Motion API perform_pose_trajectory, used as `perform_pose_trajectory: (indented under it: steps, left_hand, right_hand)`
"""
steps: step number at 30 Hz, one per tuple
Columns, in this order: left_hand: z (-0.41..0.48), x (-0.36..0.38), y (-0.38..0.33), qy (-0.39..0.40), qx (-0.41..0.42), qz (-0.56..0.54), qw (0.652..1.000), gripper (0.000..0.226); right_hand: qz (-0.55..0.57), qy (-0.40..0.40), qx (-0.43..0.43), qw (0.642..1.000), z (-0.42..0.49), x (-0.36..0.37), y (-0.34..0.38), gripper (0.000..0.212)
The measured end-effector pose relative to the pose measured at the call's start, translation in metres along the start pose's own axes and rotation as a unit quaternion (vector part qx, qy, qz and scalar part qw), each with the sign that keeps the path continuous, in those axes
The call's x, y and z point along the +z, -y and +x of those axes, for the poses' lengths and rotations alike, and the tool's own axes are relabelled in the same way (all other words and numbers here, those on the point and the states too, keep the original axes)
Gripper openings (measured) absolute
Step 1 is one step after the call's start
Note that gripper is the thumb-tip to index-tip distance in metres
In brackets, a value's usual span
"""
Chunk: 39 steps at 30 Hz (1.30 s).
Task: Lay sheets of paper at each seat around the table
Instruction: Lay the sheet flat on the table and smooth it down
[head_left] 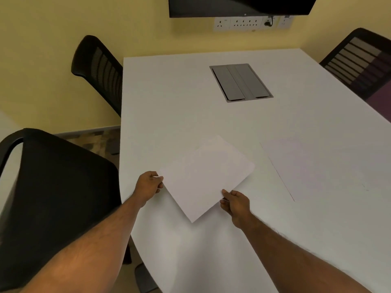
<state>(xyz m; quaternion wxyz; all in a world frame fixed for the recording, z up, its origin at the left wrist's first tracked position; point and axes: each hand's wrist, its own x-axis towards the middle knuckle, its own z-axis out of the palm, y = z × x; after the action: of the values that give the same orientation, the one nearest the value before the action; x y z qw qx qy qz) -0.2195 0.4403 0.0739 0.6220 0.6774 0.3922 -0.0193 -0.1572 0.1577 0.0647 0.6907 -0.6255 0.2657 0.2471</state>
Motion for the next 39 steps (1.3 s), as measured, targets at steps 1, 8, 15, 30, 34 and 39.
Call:
perform_pose_trajectory:
  steps: [1,8,15,30,34,39]
  left_hand:
    - [0.007,-0.001,0.001,-0.008,-0.003,-0.012,1.0,0.027]
    - [0.036,0.005,0.014,0.019,0.006,0.049,0.999,0.045]
    - [0.035,0.02,0.055,0.066,0.163,0.45,0.876,0.097]
    - [0.038,0.027,0.074,0.106,0.149,0.601,0.778,0.11]
    - [0.039,0.027,0.072,0.11,0.143,0.605,0.775,0.111]
    - [0.039,0.025,0.074,0.106,0.152,0.59,0.786,0.111]
  right_hand:
    - [-0.002,0.002,0.004,1.0,0.002,0.006,-0.004,0.033]
    - [0.025,-0.013,0.044,0.999,0.016,0.042,-0.03,0.028]
    - [0.013,-0.002,0.074,0.997,0.021,0.065,-0.054,0.017]
    - [-0.645,-0.006,-0.313,0.697,0.067,0.015,-0.007,0.065]
    - [-0.716,0.075,-0.235,0.653,0.087,0.035,0.01,0.093]
    - [-0.739,0.096,-0.191,0.639,0.099,0.034,0.006,0.096]
